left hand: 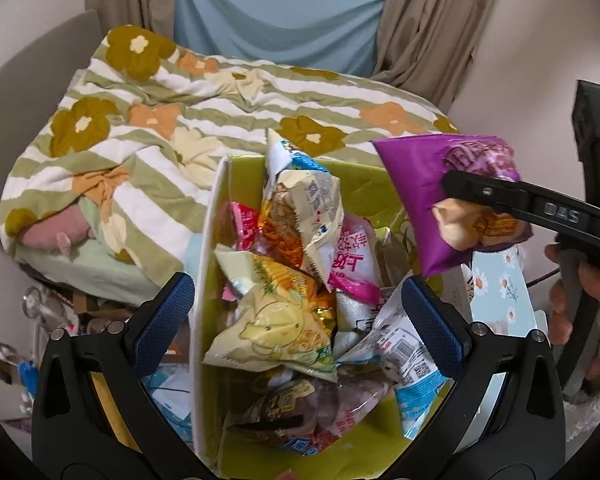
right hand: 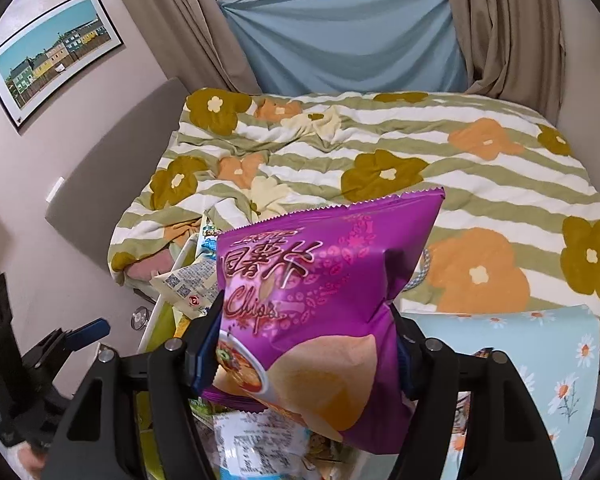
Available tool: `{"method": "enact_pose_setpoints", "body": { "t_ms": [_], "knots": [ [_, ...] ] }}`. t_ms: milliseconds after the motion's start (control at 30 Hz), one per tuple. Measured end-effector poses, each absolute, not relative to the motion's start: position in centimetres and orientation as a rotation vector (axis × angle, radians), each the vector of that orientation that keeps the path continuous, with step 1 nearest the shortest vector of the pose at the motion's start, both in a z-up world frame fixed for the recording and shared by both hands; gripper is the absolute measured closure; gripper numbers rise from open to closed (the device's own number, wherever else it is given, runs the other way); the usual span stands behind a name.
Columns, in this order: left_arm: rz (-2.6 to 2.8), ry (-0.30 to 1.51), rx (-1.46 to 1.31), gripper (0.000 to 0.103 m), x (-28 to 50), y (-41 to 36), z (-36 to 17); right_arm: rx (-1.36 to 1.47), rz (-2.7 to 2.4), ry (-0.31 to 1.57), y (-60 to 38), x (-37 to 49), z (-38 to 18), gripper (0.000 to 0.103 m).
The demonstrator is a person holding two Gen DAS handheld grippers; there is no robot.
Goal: Organize snacks
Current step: 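Carry both bags into the yellow box and open both tools to release, then move both tools to the last two items on the table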
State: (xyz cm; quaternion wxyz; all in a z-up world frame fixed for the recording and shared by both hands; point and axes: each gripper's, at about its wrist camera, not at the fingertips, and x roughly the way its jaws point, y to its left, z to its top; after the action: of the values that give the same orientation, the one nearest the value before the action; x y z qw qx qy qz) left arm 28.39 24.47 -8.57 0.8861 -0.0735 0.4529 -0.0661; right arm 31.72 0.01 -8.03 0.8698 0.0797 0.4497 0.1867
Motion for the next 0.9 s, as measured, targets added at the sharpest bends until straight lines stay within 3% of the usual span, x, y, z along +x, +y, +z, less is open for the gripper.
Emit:
{"method": "enact_pose_setpoints", "body": {
  "t_ms": [100,133,167,200,233,533,900],
  "knots": [
    [-0.134,0.940,-0.159,0.000,27.9,24.7,-8.4,0.210,0.371,0.960,0.5,32.6,-9.2,0.037],
    [-0.133,0.939,-0.156,0.000,27.7,24.8,-8.4,0.227,0.366,0.961,0.5,32.7,-9.4,0.032],
    [-0.130,0.938,-0.151,0.000,27.5,25.1,-8.5,0.239,0.355,0.964,0.6,32.8,-9.7,0.025],
    [-0.127,0.936,-0.147,0.000,27.2,25.2,-8.5,0.243,0.339,0.964,0.6,32.8,-10.0,0.007],
    [-0.124,0.935,-0.147,0.000,27.1,25.1,-8.5,0.242,0.317,0.953,0.6,32.6,-10.1,0.000],
    [-0.118,0.946,-0.183,0.000,25.8,24.9,-9.1,0.194,0.326,0.897,0.3,30.6,-9.4,0.000],
    [-0.126,0.888,-0.144,0.000,24.9,22.1,-5.8,0.193,0.351,0.807,-3.3,27.2,-4.5,0.000]
  ]
}}
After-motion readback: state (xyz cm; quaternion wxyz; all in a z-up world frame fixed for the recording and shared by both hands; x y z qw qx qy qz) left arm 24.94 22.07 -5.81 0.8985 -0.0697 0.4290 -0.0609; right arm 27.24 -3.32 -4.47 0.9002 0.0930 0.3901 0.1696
